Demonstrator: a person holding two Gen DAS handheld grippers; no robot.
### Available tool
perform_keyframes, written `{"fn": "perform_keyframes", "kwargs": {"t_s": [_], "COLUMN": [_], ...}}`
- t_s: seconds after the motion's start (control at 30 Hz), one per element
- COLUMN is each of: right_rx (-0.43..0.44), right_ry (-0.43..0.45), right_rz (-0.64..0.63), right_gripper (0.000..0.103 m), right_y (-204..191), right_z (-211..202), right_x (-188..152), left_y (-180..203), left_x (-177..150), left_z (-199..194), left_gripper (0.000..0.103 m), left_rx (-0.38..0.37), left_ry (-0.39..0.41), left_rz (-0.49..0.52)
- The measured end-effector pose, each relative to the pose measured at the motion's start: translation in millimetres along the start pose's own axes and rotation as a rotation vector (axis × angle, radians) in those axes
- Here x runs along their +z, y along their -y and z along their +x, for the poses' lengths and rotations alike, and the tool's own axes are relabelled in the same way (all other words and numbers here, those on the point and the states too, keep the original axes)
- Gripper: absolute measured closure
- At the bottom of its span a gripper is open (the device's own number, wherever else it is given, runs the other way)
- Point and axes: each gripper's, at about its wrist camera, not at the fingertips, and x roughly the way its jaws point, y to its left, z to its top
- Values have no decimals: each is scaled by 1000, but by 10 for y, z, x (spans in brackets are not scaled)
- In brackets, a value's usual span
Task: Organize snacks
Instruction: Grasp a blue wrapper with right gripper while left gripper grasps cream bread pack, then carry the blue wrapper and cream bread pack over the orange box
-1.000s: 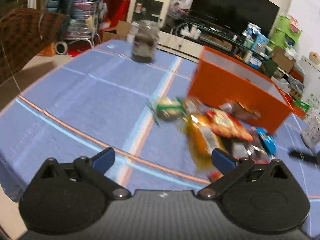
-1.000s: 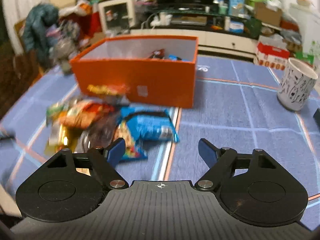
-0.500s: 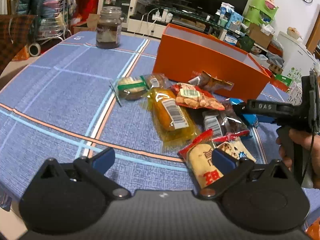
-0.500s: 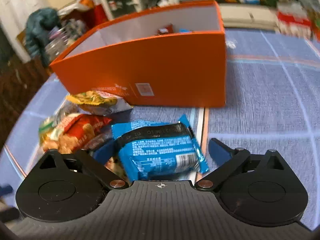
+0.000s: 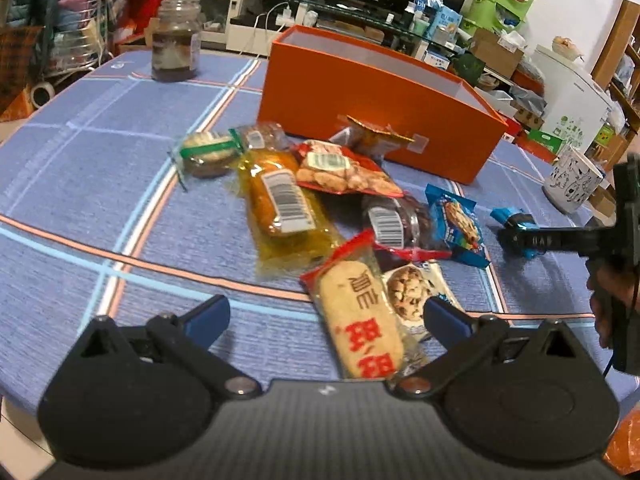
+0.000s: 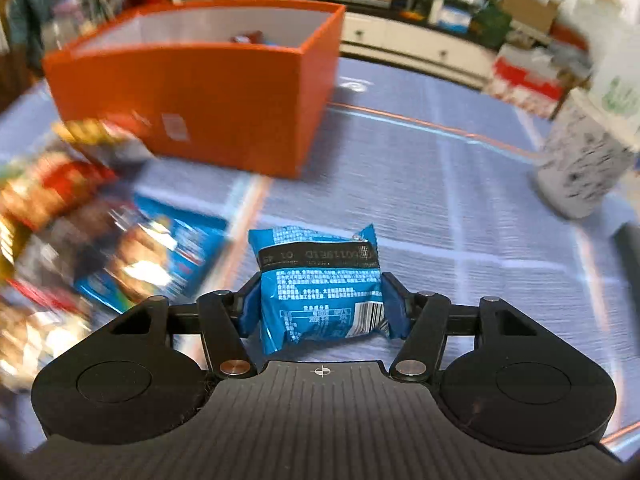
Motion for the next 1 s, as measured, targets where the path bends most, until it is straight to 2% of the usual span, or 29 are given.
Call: {"fn": "perform_keyframes", "kwargs": {"t_s": [0.07, 0.13, 0.17, 0.2, 0.4, 0.43, 0.47, 0.5, 0.53, 0.57, 0.6, 0.63, 0.67, 0.73, 0.77, 0.87, 1.0], "right_rx": [0, 6, 10, 15, 44, 55, 60, 61, 59, 68, 85, 93, 88, 96, 91, 76, 46], "right_ry": [15, 20, 24, 25, 30, 29, 28, 29, 29, 25, 12, 4, 0, -8, -8, 10, 50], "right_rz": [-9, -1, -3, -6, 17, 27, 34, 37, 42, 55, 79, 91, 89, 83, 70, 28, -27], "right_gripper": [48, 43, 41, 40, 34, 33, 32, 32, 31, 30, 31, 38, 48, 55, 57, 63, 64], "right_y": [-4, -9, -14, -12, 50, 67, 69, 77, 84, 97, 124, 142, 143, 136, 115, 44, -55], "right_z": [-17, -14, -14, -19, -20, -15, -2, 1, 7, 17, 27, 21, 11, -12, -25, -75, -169], "right_x": [-31, -41, -43, -44, -93, -96, -100, -103, -108, -111, -102, -92, -80, -69, -75, -97, -90], "left_y": [18, 33, 30, 27, 72, 75, 74, 75, 83, 96, 109, 107, 91, 29, 2, -92, -164], "left_x": [2, -6, -5, -8, -13, -18, -22, -26, -33, -37, -36, -30, -17, 17, 30, 48, 64], "left_z": [48, 110, 149, 182, 213, 215, 217, 218, 216, 216, 217, 211, 207, 195, 192, 159, 93], "left_gripper": [3, 25, 44, 48, 48, 45, 35, 30, 30, 31, 37, 38, 43, 53, 61, 63, 69], "left_rx": [4, -2, -9, -21, -45, -47, -54, -65, -67, -62, -54, -49, -49, -61, -59, -50, -11], "left_ry": [-8, -24, -37, -53, -45, -44, -44, -47, -48, -48, -49, -52, -57, -76, -84, -95, -74], "left_rz": [-18, -22, -27, -35, -20, -13, -10, -11, -8, 2, 15, 20, 16, 0, -2, -7, 21]}}
